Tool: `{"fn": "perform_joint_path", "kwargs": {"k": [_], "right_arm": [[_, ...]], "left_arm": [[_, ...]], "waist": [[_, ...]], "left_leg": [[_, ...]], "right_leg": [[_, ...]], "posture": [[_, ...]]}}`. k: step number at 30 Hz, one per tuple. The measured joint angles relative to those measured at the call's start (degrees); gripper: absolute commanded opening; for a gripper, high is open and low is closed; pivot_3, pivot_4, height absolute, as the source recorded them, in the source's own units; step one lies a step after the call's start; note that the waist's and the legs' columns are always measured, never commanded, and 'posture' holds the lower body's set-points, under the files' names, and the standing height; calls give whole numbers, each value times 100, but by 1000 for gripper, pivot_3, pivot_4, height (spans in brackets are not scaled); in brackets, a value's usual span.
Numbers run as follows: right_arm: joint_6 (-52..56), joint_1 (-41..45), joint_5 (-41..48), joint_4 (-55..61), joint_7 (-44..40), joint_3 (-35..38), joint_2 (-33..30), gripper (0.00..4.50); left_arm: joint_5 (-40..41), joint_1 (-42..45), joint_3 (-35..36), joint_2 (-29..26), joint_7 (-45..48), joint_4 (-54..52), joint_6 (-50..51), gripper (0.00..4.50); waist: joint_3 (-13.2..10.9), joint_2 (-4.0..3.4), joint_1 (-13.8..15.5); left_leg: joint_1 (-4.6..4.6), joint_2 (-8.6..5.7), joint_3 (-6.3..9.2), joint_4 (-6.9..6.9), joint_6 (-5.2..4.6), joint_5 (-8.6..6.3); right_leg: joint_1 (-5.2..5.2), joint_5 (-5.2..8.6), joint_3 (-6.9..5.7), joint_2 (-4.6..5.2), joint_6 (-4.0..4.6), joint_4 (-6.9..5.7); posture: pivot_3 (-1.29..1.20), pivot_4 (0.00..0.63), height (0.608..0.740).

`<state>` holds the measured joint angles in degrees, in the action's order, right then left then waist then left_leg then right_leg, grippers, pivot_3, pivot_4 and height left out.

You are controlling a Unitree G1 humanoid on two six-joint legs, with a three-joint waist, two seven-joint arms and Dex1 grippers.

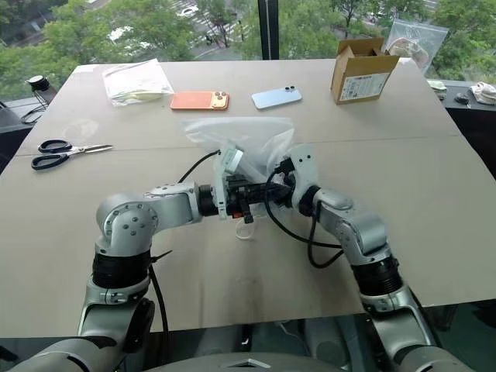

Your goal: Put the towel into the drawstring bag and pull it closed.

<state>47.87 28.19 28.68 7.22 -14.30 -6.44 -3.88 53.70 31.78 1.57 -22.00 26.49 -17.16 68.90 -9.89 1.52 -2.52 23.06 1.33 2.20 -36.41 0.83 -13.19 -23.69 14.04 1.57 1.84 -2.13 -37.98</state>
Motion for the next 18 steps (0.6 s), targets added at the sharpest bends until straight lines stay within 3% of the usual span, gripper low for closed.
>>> {"fn": "perform_joint_path", "kwargs": {"k": [2, 15, 18], "right_arm": [[61, 67, 64, -48, 45, 47, 54, 4444], [-51, 128, -341, -158, 357, 11, 170, 4444], [-40, 137, -344, -178, 397, 40, 220, 3491]], "left_arm": [[-16, -2, 0, -80, 1, 16, -106, 0], [126, -10, 37, -112, -149, 260, -323, 0], [167, -12, 79, -167, -152, 285, -323, 0]], "waist": [[-2, -1, 29], [-2, -2, 24], [-3, -2, 17]], "left_leg": [[6, -4, -1, -1, 0, 0], [14, -8, 2, -6, 0, 0], [14, -8, 2, -6, 0, 0]], "right_leg": [[0, 0, -5, 9, 0, 5], [-2, -1, -10, 15, -2, 6], [-2, -1, -10, 15, -2, 5]], "posture": [[0, 150, 740], [0, 150, 740], [0, 150, 740]]}}
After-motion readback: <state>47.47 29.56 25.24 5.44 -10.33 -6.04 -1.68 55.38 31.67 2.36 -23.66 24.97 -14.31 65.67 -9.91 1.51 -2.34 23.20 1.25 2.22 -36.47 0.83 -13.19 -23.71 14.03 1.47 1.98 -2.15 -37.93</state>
